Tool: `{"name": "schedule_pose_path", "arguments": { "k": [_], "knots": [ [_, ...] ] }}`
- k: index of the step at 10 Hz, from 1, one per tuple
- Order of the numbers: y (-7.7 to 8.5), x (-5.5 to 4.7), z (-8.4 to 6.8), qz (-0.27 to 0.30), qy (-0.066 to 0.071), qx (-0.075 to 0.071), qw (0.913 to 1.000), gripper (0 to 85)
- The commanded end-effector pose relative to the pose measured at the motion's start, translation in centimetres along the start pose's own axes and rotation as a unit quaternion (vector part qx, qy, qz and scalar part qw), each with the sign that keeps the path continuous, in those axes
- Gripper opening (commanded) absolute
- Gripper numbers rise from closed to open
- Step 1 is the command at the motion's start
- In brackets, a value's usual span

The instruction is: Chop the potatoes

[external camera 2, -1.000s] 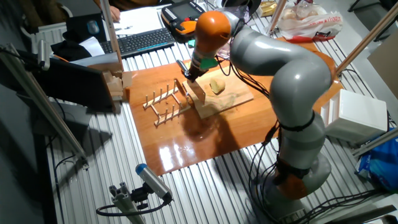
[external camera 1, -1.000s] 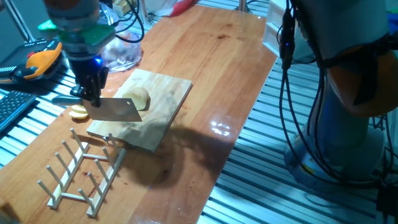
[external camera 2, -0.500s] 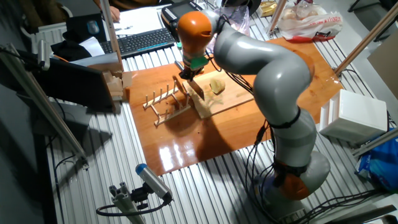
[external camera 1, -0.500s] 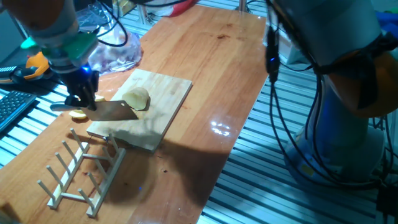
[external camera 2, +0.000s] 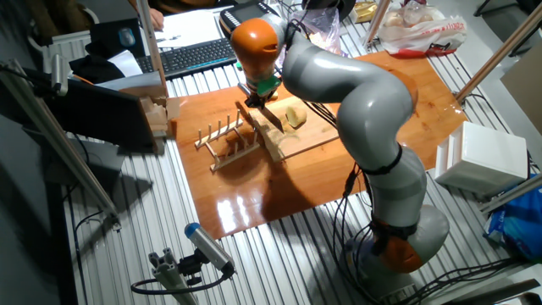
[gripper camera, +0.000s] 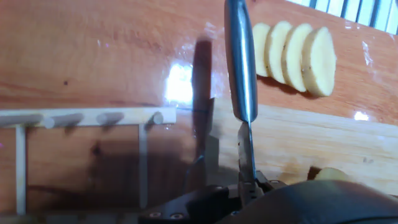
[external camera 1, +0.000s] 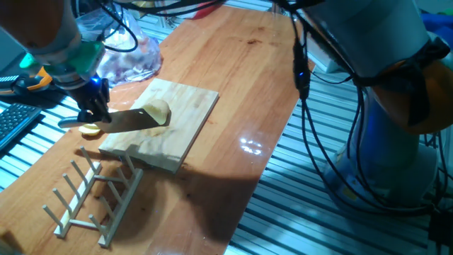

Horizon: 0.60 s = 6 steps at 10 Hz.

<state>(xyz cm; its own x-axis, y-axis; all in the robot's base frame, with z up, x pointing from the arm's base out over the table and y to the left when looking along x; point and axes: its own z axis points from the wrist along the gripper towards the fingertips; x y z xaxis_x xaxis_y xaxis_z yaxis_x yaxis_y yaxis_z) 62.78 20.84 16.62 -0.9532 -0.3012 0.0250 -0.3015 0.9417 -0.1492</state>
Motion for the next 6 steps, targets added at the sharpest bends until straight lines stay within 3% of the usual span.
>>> {"name": "schedule_pose_path", "arguments": {
  "k": [1, 2, 4, 6],
  "knots": [
    [-0.04, -0.01, -0.01, -0.005, 0.009, -0.004, 0.9999, 0.0],
    [-0.04, -0.01, -0.01, -0.007, 0.015, -0.008, 0.9998, 0.0],
    [-0.04, -0.01, -0.01, -0.002, 0.012, -0.010, 0.9999, 0.0],
    [-0.04, -0.01, -0.01, 0.022, 0.017, -0.042, 0.9987, 0.0]
  ]
}}
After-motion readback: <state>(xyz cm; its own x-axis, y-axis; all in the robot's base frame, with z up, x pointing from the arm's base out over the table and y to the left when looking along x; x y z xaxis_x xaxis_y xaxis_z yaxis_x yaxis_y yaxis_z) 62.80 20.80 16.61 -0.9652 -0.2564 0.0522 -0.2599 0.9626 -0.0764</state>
